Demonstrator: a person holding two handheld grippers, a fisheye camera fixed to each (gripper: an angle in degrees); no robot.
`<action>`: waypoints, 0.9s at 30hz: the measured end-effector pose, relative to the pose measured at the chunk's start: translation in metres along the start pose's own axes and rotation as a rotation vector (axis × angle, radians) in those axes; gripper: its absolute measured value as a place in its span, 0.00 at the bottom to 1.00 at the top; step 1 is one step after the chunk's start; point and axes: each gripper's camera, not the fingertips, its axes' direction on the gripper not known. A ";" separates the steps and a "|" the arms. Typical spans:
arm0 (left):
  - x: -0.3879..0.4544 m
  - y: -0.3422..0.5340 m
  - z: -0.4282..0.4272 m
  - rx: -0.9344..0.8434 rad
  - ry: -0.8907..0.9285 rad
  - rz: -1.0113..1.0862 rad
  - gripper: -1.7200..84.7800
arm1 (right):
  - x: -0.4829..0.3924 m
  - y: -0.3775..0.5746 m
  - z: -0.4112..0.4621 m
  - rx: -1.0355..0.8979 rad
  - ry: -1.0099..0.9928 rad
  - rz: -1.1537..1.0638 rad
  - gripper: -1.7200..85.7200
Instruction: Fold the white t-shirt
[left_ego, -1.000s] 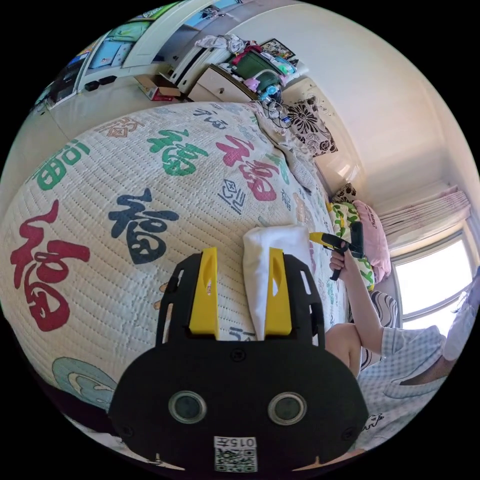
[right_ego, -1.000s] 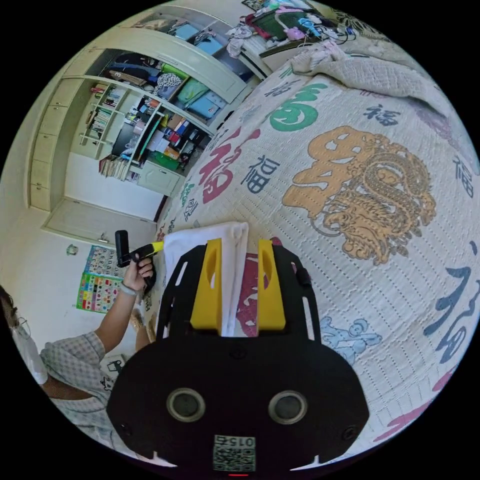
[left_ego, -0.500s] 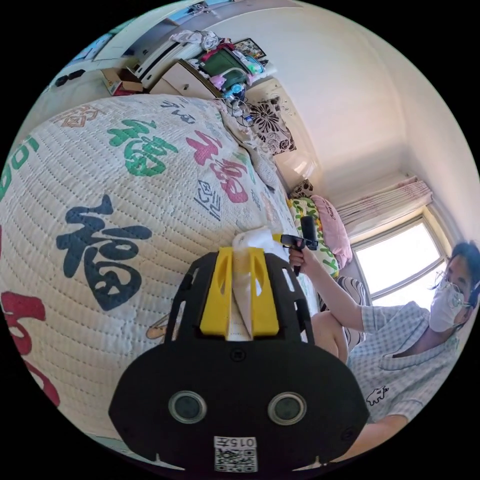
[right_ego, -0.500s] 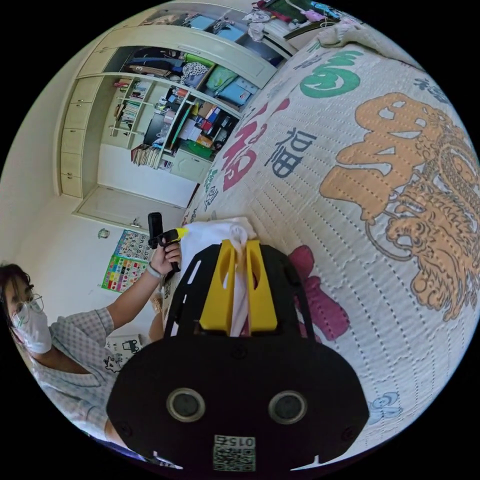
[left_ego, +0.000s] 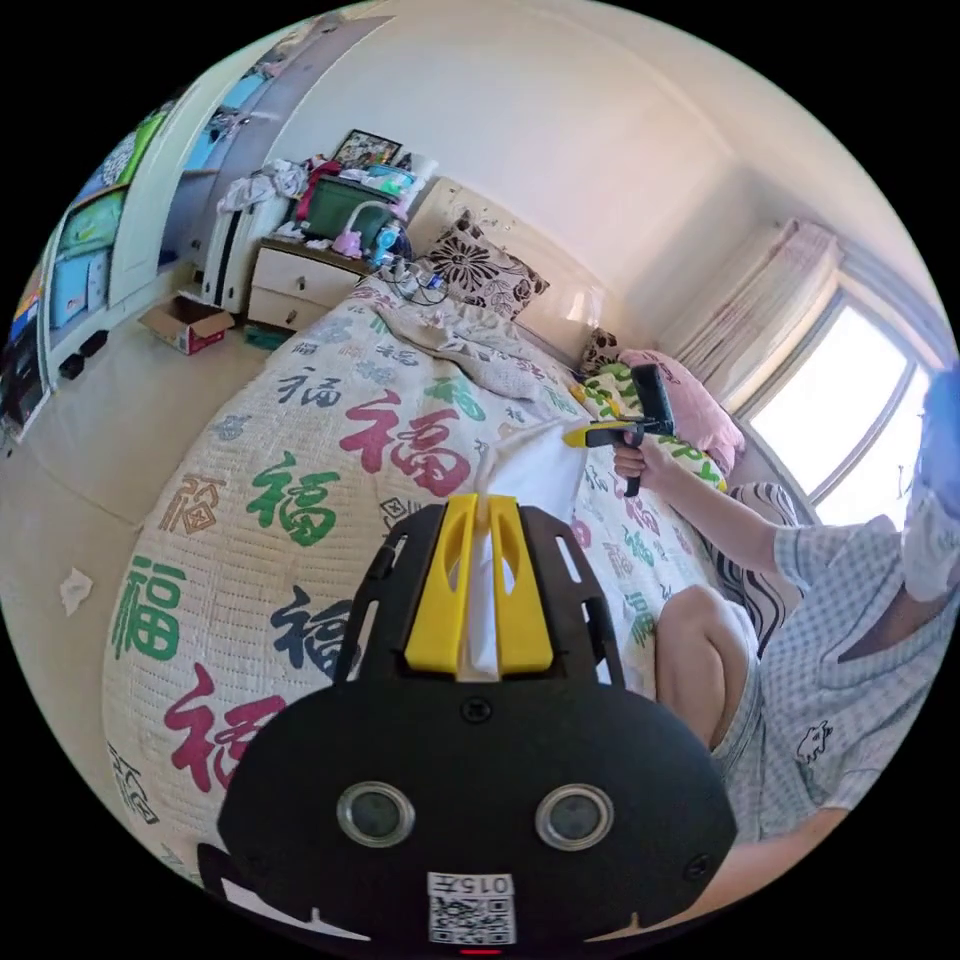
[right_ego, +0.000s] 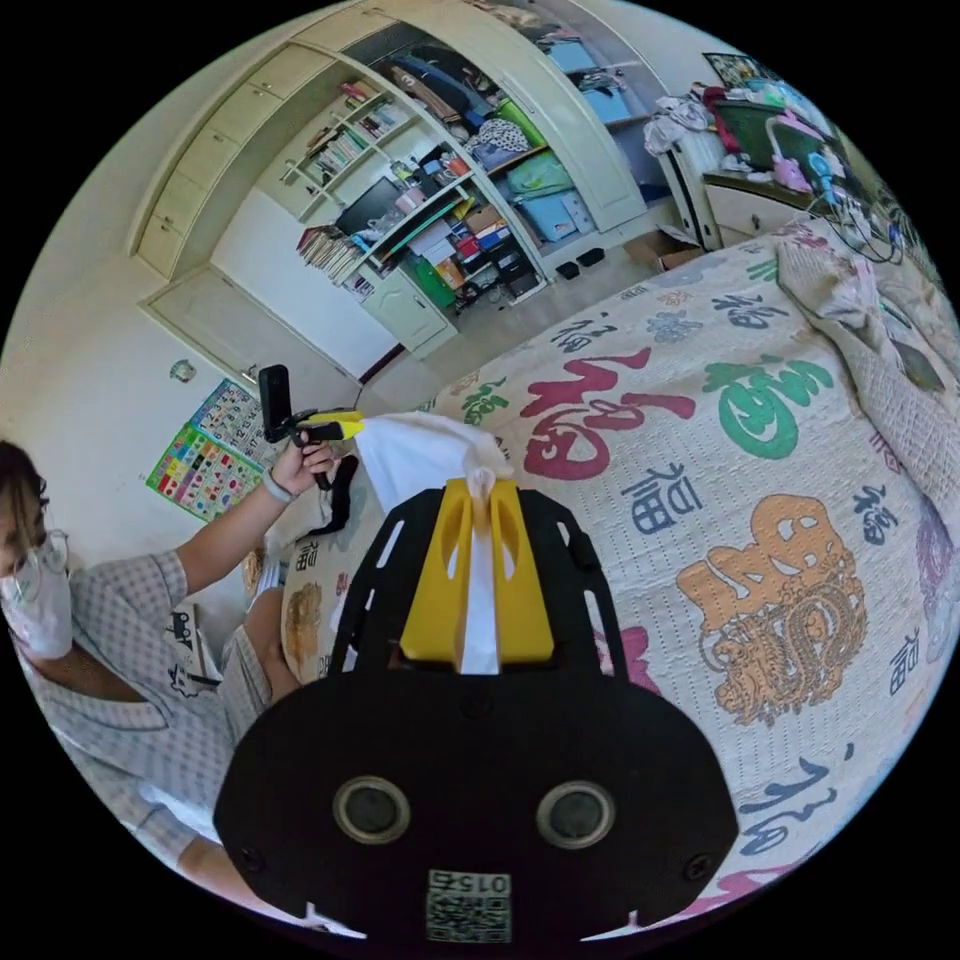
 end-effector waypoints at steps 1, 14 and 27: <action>0.022 0.013 -0.004 -0.009 0.004 0.065 0.02 | -0.015 0.020 -0.002 -0.022 -0.020 -0.048 0.04; 0.163 0.160 0.037 -0.238 -0.119 0.196 0.01 | -0.117 0.207 0.053 -0.296 0.168 -0.249 0.07; 0.191 0.130 0.043 -0.157 -0.141 -0.008 0.14 | -0.170 0.220 0.029 -0.181 0.081 -0.198 0.11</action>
